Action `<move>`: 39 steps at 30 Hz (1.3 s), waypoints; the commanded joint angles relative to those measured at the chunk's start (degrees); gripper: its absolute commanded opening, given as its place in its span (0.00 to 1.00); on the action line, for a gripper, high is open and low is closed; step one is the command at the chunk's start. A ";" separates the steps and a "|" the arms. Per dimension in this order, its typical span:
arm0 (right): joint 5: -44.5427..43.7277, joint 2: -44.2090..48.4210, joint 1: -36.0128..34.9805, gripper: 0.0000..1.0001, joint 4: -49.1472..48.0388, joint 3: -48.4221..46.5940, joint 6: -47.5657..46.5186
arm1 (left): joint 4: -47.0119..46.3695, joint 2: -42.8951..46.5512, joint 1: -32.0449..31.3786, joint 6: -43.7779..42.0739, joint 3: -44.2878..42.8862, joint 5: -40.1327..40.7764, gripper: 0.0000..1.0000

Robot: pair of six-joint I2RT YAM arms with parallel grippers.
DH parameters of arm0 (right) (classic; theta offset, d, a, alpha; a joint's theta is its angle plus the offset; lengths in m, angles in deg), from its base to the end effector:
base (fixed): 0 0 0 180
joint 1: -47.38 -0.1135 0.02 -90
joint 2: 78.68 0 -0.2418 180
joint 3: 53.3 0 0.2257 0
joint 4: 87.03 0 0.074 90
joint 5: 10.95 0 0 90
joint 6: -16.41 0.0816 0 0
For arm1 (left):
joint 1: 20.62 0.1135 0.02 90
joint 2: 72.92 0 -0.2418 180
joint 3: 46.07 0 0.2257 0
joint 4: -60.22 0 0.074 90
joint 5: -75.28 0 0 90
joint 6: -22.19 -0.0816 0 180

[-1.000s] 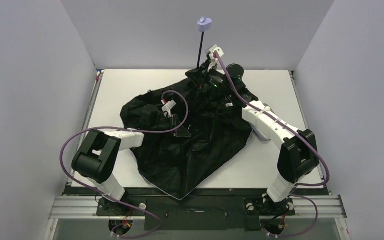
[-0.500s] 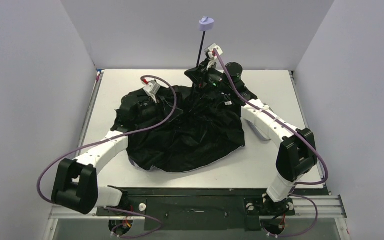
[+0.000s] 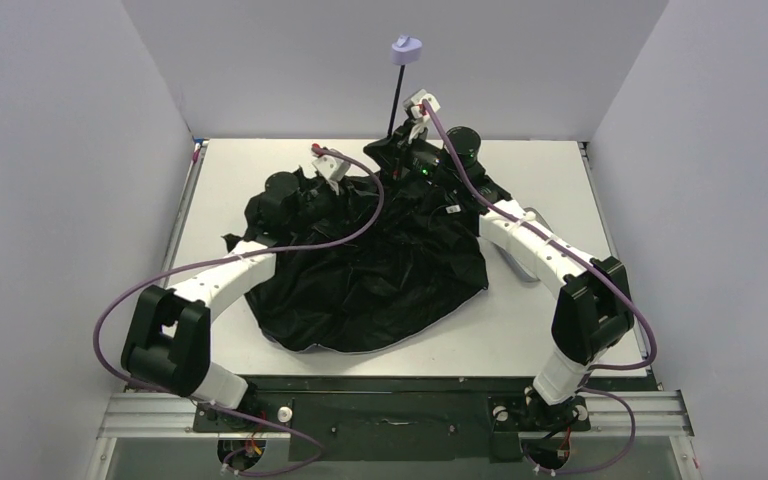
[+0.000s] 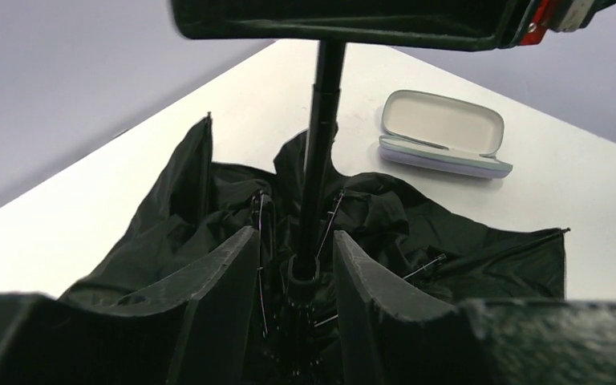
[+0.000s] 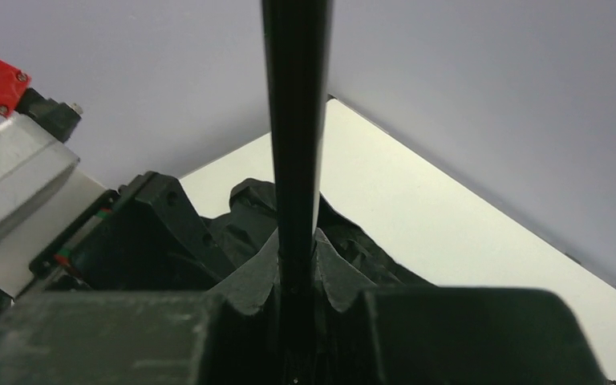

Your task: Open the umbrella

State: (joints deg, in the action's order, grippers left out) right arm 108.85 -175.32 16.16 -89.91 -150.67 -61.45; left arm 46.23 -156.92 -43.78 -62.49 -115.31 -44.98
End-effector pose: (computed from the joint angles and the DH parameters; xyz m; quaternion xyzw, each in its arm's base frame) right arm 0.3366 0.2514 0.3657 -0.2945 0.6213 0.4238 0.5897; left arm 0.3125 -0.1784 0.2945 0.2876 0.6504 -0.3469 0.6115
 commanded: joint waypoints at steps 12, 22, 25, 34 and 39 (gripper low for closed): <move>1.90 6.13 -0.29 0.00 -5.40 -3.41 3.82 | -1.18 -6.68 -2.82 -7.25 -5.87 2.71 0.19; 3.80 5.73 1.66 0.00 -6.30 -11.35 8.80 | 6.53 -9.17 -1.24 -10.75 -2.69 4.56 0.19; 3.91 5.15 2.44 0.00 -6.51 -13.44 10.17 | 10.06 -9.98 -1.07 -11.76 -3.21 6.70 0.22; 4.54 4.50 3.27 0.00 -6.92 -18.06 12.03 | 18.49 -13.29 -0.23 -14.86 -6.25 9.90 0.26; 4.63 4.47 3.41 0.00 -6.92 -19.46 12.43 | 22.43 -14.62 0.42 -16.75 -7.57 10.79 0.29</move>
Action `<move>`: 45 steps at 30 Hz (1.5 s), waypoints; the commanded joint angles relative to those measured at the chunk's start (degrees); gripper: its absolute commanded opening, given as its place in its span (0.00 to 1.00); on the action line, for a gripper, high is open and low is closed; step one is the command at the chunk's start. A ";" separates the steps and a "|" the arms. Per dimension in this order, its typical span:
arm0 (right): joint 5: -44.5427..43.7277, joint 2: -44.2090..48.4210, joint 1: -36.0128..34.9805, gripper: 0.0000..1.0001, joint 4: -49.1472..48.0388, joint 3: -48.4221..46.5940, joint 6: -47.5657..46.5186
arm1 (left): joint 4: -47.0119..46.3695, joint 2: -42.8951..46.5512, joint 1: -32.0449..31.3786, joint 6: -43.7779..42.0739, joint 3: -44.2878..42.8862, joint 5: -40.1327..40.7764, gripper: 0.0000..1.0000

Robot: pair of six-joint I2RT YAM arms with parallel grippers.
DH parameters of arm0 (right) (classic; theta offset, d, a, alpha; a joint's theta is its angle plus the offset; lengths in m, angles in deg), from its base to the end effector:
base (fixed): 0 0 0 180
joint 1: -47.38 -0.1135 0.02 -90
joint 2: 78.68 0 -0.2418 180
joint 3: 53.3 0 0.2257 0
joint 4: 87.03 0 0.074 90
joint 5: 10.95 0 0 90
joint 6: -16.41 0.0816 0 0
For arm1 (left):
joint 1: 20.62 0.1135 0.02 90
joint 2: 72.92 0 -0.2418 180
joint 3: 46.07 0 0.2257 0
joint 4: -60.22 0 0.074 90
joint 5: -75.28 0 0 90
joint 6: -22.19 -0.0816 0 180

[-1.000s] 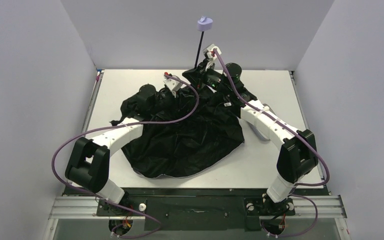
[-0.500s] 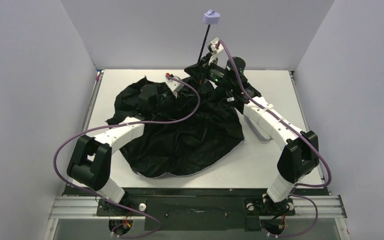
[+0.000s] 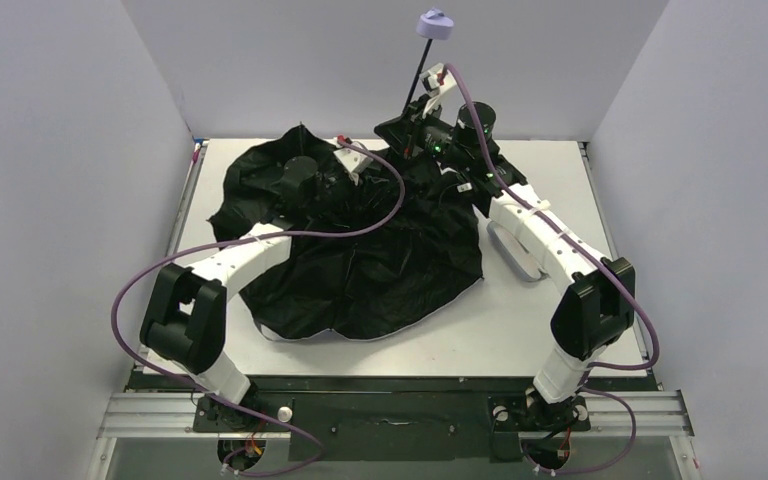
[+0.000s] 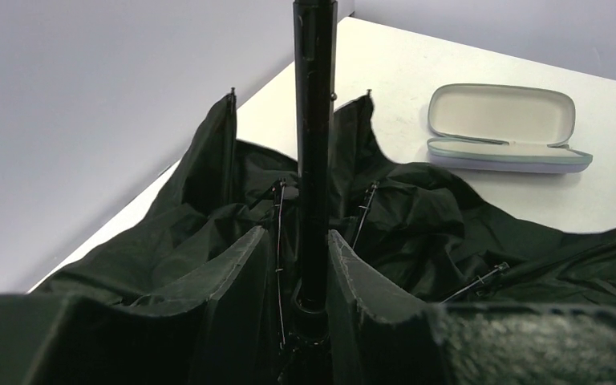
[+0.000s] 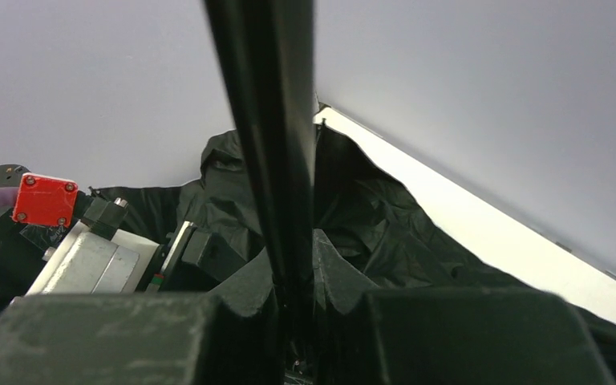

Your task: Open the umbrella

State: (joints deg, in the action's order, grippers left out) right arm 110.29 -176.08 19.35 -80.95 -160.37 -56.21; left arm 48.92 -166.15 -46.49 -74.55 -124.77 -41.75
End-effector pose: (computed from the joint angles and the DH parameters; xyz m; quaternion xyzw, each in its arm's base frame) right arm 0.3483 0.2334 0.4002 -0.2566 0.6383 0.4410 0.5764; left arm 0.3424 -0.2073 0.2900 0.3525 0.6331 -0.2785 0.6304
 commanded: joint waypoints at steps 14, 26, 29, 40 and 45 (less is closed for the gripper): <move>2.33 3.75 2.23 0.00 -15.92 -14.67 7.03 | 32.77 -4.76 5.83 -15.18 0.82 6.20 0.38; 2.52 5.28 1.75 0.00 -15.79 -11.52 8.73 | 30.85 -5.28 8.60 -16.53 -0.10 5.42 0.15; 3.25 5.92 1.13 0.00 -16.05 -8.50 9.18 | 29.15 -4.05 8.64 -16.58 -0.69 4.80 0.00; 3.53 12.31 0.10 0.40 -12.75 5.57 4.88 | 22.74 2.90 9.16 -15.60 -5.77 3.68 0.00; 2.89 17.69 0.08 0.63 -8.35 11.82 2.16 | 20.66 4.85 9.23 -17.80 -7.22 4.77 0.00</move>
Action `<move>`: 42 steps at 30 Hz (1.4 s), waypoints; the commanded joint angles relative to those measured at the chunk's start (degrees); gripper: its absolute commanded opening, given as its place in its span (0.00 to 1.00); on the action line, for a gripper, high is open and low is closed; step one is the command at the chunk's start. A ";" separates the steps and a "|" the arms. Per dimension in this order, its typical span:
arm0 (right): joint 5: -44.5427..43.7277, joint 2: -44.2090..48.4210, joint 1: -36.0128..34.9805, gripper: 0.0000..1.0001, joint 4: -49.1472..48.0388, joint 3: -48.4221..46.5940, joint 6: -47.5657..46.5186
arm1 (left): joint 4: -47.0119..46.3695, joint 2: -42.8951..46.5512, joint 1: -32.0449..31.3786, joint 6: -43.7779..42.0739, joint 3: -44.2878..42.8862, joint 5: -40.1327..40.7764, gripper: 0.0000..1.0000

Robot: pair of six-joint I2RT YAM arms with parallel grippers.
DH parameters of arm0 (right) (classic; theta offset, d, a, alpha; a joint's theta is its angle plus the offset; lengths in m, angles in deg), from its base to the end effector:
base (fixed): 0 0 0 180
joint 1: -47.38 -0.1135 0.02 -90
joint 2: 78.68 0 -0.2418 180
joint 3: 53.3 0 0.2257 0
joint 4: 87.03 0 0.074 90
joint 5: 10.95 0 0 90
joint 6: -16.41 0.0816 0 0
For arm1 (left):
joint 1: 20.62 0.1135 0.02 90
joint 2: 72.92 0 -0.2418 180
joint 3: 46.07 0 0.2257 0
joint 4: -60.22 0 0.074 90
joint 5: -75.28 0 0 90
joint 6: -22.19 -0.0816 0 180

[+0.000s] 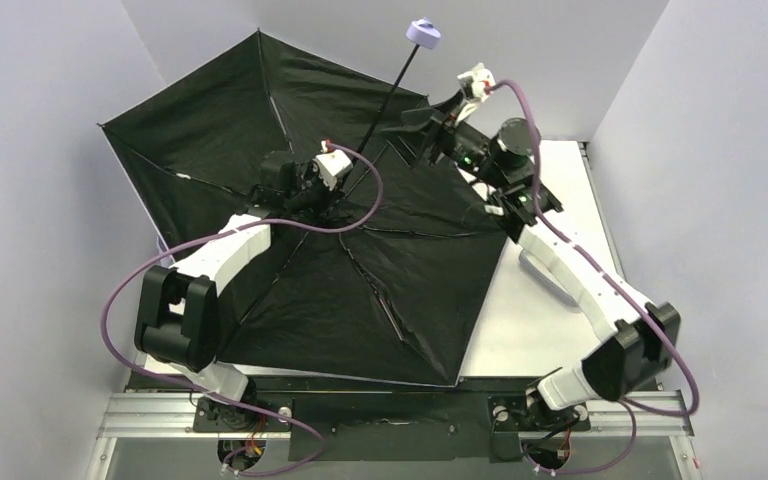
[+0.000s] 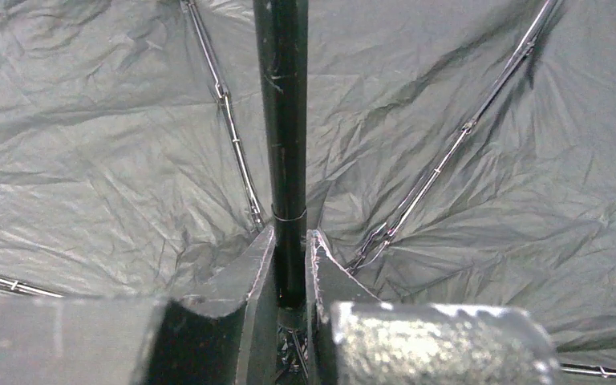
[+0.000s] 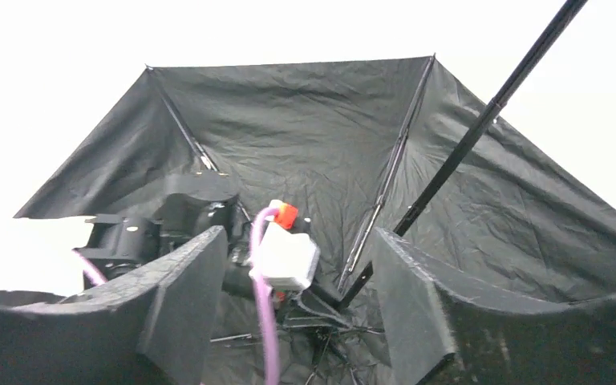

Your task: Open the umbrella

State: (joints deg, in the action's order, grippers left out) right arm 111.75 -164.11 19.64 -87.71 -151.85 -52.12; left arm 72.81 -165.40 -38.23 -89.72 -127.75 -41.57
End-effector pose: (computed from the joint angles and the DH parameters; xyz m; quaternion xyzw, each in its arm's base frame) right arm 0.2973 0.2062 0.4398 -0.2536 0.5791 0.4723 0.6142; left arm 0.3576 -0.1522 0.2545 0.3948 0.7220 -0.1739 0.5410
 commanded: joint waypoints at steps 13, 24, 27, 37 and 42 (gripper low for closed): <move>-6.70 19.38 12.59 0.69 21.82 18.09 -7.68 | -12.04 11.48 2.70 -12.58 -8.75 3.13 0.00; -4.07 16.76 21.47 0.69 37.96 5.06 -11.40 | -16.86 20.45 -0.10 -55.02 -1.60 -11.72 0.00; -1.97 16.64 21.36 0.69 40.48 1.49 -12.06 | -15.89 21.33 -0.91 -73.03 -0.13 -13.14 0.00; 2.39 18.05 10.57 0.69 49.72 -5.81 -11.99 | -17.38 19.35 -0.85 -91.83 1.10 -14.46 0.00; 1.17 19.92 2.68 0.69 52.96 -1.72 -13.19 | -19.16 17.24 -1.02 -94.42 0.43 -13.60 0.00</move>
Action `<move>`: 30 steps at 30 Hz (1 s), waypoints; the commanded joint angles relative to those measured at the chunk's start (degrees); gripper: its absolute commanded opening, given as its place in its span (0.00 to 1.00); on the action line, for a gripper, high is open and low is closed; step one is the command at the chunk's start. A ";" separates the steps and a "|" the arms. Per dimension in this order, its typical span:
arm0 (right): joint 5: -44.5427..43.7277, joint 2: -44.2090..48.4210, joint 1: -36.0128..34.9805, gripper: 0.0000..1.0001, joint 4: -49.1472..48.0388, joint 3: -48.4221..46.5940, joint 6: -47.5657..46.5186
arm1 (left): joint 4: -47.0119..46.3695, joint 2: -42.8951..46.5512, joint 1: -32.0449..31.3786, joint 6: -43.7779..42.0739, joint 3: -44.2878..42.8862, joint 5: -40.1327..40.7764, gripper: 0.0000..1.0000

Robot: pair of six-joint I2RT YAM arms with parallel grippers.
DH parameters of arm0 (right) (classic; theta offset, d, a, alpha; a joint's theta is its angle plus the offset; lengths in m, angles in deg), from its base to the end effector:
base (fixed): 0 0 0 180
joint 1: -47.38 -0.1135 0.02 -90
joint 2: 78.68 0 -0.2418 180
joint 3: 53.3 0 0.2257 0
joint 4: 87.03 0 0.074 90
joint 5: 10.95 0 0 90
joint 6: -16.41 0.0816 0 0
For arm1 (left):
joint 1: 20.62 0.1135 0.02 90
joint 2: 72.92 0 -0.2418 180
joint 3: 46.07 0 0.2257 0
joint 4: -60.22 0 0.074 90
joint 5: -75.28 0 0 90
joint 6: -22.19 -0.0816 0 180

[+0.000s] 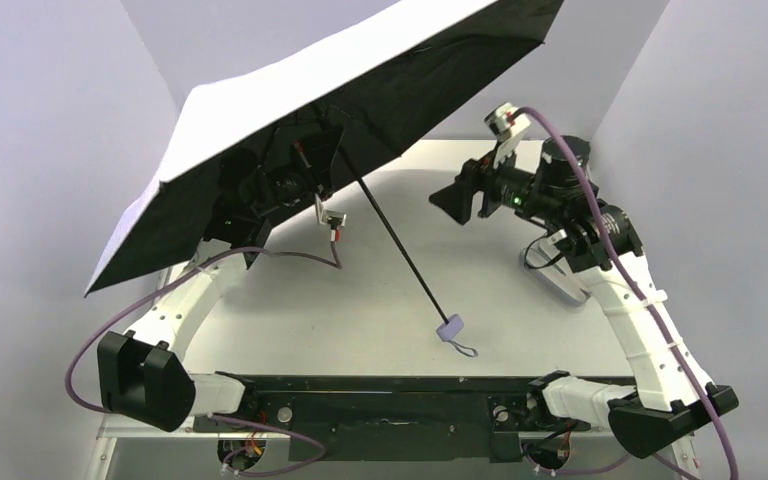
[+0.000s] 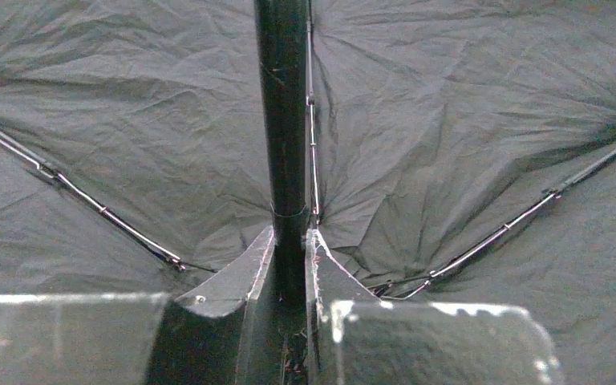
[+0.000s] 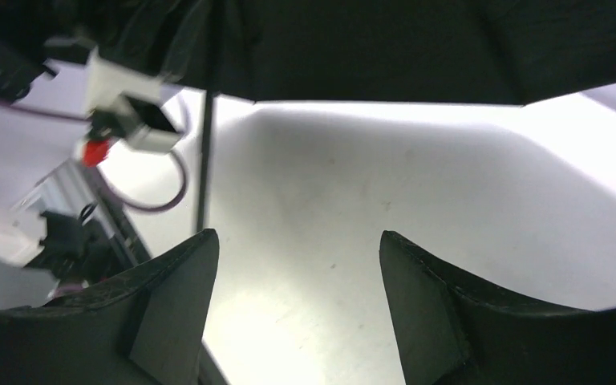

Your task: Open the umbrella

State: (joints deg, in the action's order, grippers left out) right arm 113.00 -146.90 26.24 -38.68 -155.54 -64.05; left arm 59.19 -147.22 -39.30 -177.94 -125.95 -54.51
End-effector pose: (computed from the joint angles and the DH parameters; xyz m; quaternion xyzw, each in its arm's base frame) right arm 0.2211 0.1343 0.4292 -0.2545 0.7334 0.3776 0.5048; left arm 0.2817 -0.1504 0.3840 0.6739 0.0410 0.3447 0.6522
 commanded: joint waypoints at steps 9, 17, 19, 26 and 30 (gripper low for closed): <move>3.93 -1.01 -11.80 0.70 9.25 5.46 -1.93 | -6.26 -3.52 -0.44 -8.90 -4.42 0.16 0.00; 6.51 -4.89 -12.43 0.71 17.37 9.03 -5.24 | -11.05 -3.23 -1.40 -8.12 -2.61 2.41 0.00; 5.81 -5.10 -12.43 0.68 17.77 10.40 -6.21 | -10.76 -2.68 -1.95 -7.85 -2.40 3.05 0.00; 7.97 -6.16 -13.64 0.47 22.28 15.09 -16.63 | -10.07 -1.60 -1.90 -7.31 -2.42 6.30 0.00; 6.55 -6.32 -13.66 0.28 26.19 17.22 -22.17 | -10.40 -1.95 -0.97 -7.23 -2.35 9.07 0.00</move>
State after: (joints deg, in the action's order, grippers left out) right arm 119.36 -153.09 13.01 -16.76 -139.74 -78.09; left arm 54.82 -151.68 -41.16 -185.00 -126.24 -49.42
